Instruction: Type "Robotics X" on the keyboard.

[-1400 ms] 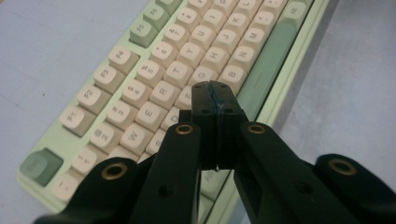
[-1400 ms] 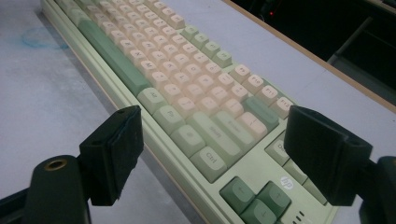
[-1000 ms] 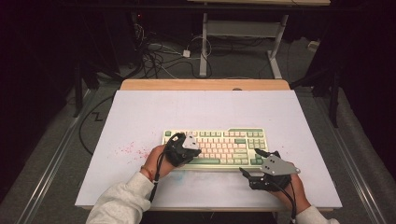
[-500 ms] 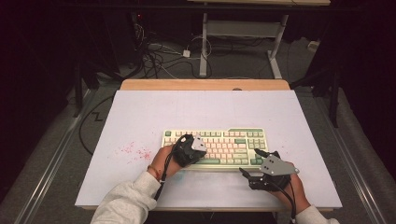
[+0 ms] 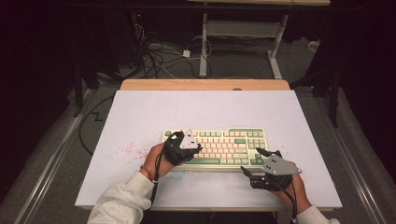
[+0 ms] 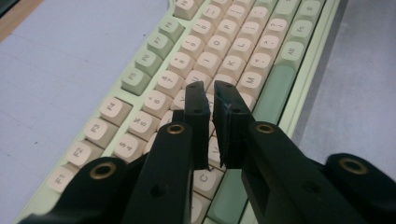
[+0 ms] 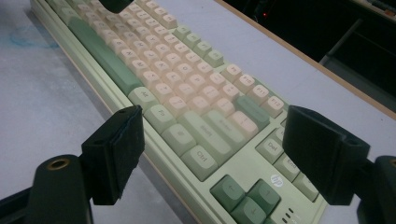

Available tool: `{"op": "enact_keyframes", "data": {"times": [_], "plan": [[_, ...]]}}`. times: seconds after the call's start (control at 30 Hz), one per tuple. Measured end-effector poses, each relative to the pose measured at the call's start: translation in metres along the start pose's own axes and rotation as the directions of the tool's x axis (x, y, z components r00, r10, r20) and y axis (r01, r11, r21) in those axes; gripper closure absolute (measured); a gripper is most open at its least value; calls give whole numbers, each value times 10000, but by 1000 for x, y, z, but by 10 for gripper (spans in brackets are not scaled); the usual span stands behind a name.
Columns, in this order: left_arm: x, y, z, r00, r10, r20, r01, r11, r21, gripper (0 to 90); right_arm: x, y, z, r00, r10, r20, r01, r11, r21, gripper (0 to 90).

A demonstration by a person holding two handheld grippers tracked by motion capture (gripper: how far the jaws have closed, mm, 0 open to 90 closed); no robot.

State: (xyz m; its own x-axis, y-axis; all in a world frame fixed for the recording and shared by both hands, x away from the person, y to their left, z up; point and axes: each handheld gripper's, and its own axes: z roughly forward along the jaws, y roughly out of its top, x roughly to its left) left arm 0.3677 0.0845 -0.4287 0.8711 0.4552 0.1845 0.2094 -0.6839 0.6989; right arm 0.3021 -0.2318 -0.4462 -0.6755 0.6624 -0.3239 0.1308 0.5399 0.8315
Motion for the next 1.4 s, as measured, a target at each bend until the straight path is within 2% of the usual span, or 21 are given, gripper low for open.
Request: {"op": "enact_keyframes", "data": {"times": [0.07, 0.23, 0.37, 0.57, 0.63, 0.7, 0.77, 0.87, 1.0, 1.13, 1.17, 1.23, 1.37, 1.4], "plan": [[0, -2, -5, 10000, 18, -92, -20, 9998, -222, 777, 0, 0, 0, 10000, 11, 34, -11, 10000, 8, 219], [0, -6, -11, 9989, 157, -449, -176, 9989, -435, 678, 0, 0, 0, 10000, 1, 3, -1, 10000, 37, 220], [2, -9, -15, 9981, 76, -611, -111, 9982, -583, 619, 0, 0, 0, 10000, 18, 33, -18, 10000, 74, 221], [2, -15, -18, 9983, 139, -563, -176, 9976, -662, 423, -1, 0, 0, 10000, 39, 16, -39, 10000, 80, 224], [1, -17, -21, 9969, 199, -760, -253, 9971, -714, 367, -1, 0, 0, 10000, 35, 17, -35, 10000, 79, 224], [1, -18, -24, 9947, 268, -996, -345, 9964, -772, 351, -1, 0, 0, 10000, 40, 18, -40, 10000, 82, 230], [1, -20, -27, 9942, 125, -1066, -236, 9944, -1032, 284, -2, -1, 0, 9999, 90, 60, -90, 9999, 121, 236], [0, -23, -31, 9896, 34, -1438, -213, 9922, -1226, 202, -2, 0, 0, 9999, 126, 63, -126, 9999, 115, 265], [0, -30, -38, 9809, -140, -1939, -137, 9899, -1412, 193, -3, 0, -1, 9996, 228, 179, -231, 9996, 137, 307], [-1, -39, -46, 9720, -361, -2323, -50, 9847, -1741, 177, -6, 0, -2, 9988, 451, 166, -453, 9989, 92, 395], [-1, -41, -49, 9713, -373, -2350, -44, 9847, -1742, 177, -7, 0, -2, 9987, 480, 147, -481, 9988, 83, 446], [-2, -47, -52, 9653, -453, -2571, -16, 9838, -1794, 177, -8, 0, -2, 9983, 574, 52, -574, 9983, 92, 504], [-3, -59, -58, 9631, -630, -2615, 125, 9816, -1904, 177, -11, 2, -3, 9975, 674, -200, -671, 9977, 132, 663], [-4, -62, -59, 9644, -668, -2557, 164, 9808, -1942, 177, -12, 3, -3, 9974, 675, -252, -672, 9976, 150, 709]]}}
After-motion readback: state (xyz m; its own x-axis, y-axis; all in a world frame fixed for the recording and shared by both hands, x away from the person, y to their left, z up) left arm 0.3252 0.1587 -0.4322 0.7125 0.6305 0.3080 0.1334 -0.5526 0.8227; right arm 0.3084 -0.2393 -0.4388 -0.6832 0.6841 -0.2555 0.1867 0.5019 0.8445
